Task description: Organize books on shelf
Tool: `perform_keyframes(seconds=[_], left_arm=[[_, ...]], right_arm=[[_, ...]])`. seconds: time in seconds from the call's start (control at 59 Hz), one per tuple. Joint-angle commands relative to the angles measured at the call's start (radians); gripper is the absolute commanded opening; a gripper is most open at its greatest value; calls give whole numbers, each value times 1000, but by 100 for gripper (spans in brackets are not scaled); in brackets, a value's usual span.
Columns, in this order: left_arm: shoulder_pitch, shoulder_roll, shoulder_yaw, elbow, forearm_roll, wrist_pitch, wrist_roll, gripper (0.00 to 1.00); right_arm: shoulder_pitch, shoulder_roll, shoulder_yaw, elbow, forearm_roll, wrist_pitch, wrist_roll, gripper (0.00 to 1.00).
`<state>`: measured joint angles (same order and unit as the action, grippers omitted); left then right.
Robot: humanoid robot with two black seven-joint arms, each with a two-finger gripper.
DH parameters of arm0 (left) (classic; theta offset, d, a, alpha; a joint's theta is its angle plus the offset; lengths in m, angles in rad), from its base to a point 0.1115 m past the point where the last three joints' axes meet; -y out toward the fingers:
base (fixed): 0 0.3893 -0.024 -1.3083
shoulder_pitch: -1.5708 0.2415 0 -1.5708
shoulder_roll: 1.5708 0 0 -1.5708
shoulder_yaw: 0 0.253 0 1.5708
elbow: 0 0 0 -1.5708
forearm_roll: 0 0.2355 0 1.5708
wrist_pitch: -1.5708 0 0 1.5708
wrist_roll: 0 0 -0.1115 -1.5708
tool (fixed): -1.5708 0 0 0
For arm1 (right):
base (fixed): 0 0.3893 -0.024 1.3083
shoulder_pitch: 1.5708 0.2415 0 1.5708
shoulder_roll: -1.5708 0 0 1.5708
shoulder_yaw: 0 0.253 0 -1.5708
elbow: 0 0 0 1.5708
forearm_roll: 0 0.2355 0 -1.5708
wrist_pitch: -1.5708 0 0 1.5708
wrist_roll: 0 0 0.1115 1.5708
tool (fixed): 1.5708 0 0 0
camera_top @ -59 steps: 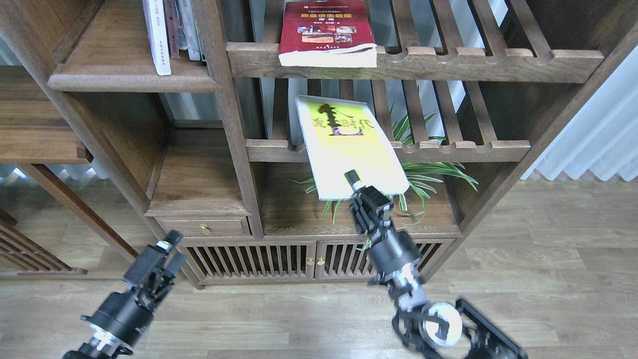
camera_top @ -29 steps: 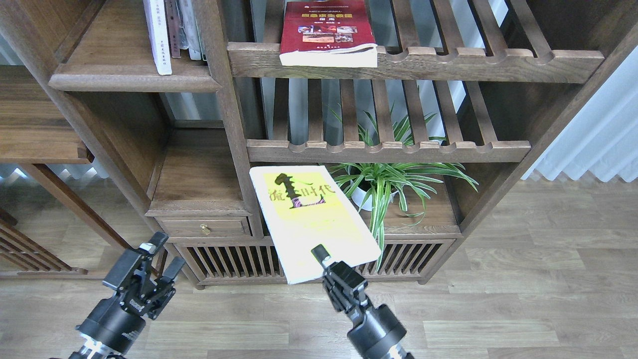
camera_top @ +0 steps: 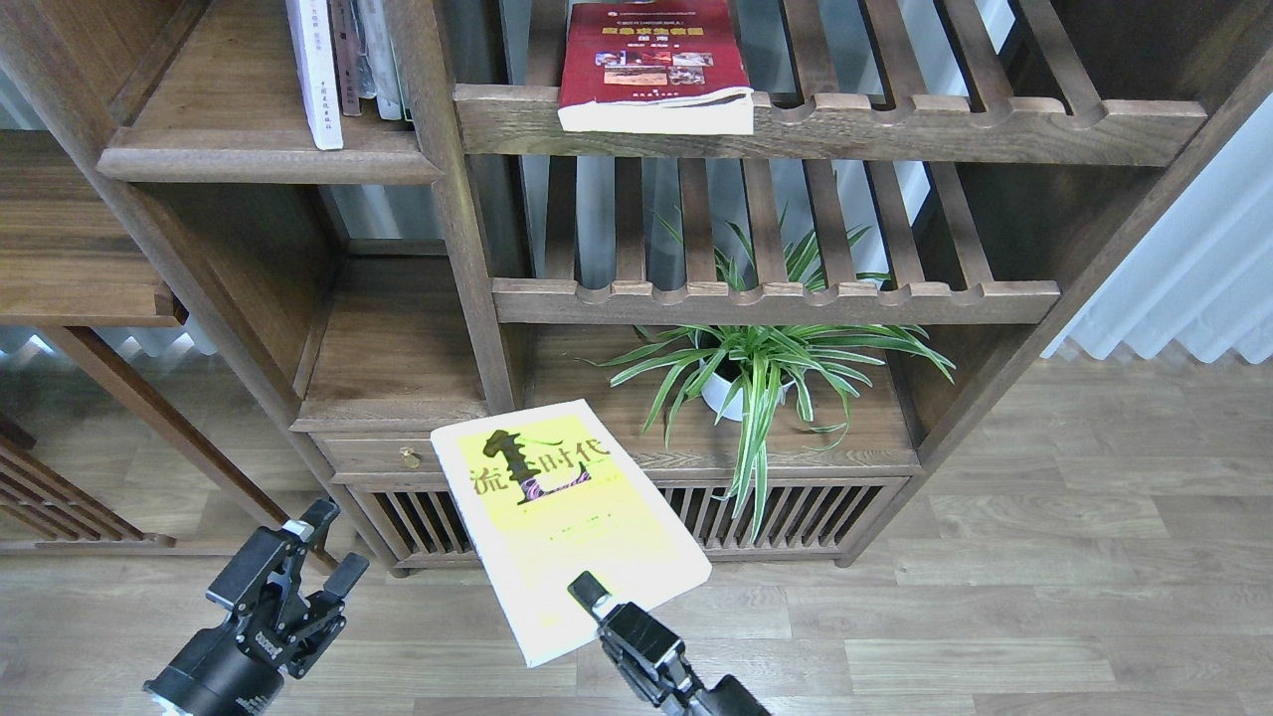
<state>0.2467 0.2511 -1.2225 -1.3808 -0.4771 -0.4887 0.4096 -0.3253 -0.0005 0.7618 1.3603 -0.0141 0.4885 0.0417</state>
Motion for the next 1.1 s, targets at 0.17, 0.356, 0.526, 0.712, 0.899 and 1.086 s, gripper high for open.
perform_keyframes(seconds=[0.17,0.356,0.526,0.712,0.899,1.086], left_arm=[[-35,8,89,2,2,0,1,98],[-75,8,124,11,0,0,1,98],[-79,5,138,13,0,0,1,98],[-87,-4,146,39,9,0,11,98],[-128,-6,144,78,31,0,12,97],[-164,-7,167,101,51,0,11,95]], right_arm=[[-5,1,-27,-7,-21,0,-16,4],[-14,1,-68,-7,-29,0,-16,5],[-15,1,-72,-7,-30,0,-17,5],[-18,1,-76,-6,-32,0,-17,5],[-20,1,-78,-4,-32,0,-19,5],[-20,1,-78,-3,-32,0,-20,5]])
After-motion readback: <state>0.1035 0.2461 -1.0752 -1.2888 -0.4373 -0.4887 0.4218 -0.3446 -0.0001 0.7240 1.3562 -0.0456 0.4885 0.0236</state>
